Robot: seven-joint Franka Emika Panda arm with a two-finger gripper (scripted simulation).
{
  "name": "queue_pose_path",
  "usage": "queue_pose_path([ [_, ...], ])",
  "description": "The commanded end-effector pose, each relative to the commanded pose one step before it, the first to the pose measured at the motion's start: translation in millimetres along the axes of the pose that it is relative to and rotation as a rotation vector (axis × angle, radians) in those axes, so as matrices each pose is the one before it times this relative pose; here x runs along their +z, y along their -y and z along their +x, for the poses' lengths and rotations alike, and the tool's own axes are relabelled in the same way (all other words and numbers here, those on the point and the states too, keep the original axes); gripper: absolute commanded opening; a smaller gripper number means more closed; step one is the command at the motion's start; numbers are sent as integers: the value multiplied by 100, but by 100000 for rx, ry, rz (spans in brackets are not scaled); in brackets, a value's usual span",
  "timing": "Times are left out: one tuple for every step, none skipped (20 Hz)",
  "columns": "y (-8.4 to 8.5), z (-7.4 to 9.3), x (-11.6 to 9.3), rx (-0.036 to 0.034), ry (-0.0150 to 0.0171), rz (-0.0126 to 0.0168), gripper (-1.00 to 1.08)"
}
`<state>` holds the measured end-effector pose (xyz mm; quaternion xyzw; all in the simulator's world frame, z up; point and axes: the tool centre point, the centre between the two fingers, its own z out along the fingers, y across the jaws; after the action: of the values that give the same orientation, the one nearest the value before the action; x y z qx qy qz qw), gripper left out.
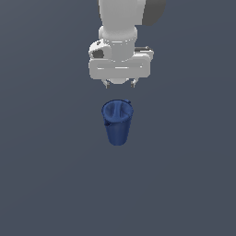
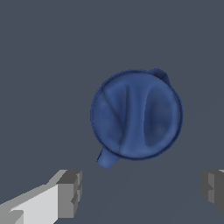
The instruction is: Pick up the object and move it to a goal position.
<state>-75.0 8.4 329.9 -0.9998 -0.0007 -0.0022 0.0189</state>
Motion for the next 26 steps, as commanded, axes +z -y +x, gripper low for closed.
queue_pose_path([
  [-1,0,0,0,0,0,28],
  [-52,-4,5,134,14,-30,28],
  [-177,-10,17,436,47,-90,28],
  [-281,-18,28,688,81,-142,28],
  [-386,-24,41,926,125,-192,28],
  [-335,-20,40,775,131,-161,28],
  [-238,-13,33,515,119,-109,28],
  [-119,-7,20,217,88,-48,28],
  [-16,-7,-9,0,0,0,28],
  [71,11,1,-112,-33,24,28],
  [49,6,-16,35,-114,0,28],
  [30,-3,-39,180,-208,-24,28],
  [36,3,-42,283,-275,-41,28],
  [54,3,-59,353,-368,-49,28],
  [80,4,-74,402,-456,-54,28],
  [94,4,-86,466,-533,-63,28],
  [103,4,-100,555,-618,-77,28],
  [118,3,-115,633,-708,-88,28],
  [135,3,-128,708,-796,-100,28],
  [149,2,-144,791,-890,-113,28],
  [165,1,-158,870,-981,-126,28],
  [180,-1,-172,951,-1075,-139,28],
  [195,-3,-185,1030,-1167,-153,28],
  [210,-6,-199,1110,-1261,-168,28],
  [224,-10,-212,1188,-1355,-183,28],
  [239,-13,-223,1264,-1446,-198,28],
])
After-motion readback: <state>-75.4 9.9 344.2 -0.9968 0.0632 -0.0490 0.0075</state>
